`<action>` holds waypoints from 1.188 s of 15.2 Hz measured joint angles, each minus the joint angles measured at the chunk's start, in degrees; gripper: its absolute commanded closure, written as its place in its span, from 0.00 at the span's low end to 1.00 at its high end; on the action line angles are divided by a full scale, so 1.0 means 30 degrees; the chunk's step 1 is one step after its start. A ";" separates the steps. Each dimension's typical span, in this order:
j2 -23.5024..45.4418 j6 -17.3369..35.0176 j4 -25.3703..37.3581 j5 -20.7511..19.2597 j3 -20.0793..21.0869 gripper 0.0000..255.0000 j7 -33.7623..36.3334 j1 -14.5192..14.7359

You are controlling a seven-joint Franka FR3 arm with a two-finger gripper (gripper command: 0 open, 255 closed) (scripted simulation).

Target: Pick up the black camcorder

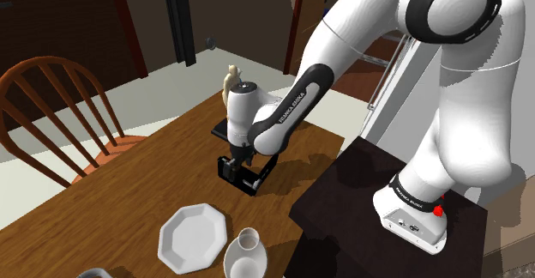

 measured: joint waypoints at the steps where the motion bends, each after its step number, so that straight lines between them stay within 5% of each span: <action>1: 0.0051 0.0034 0.0019 -0.0014 -0.0013 1.00 0.0004 0.0008; 18: -0.1562 -0.1363 -0.0186 0.0486 0.0413 1.00 -0.0265 -0.0322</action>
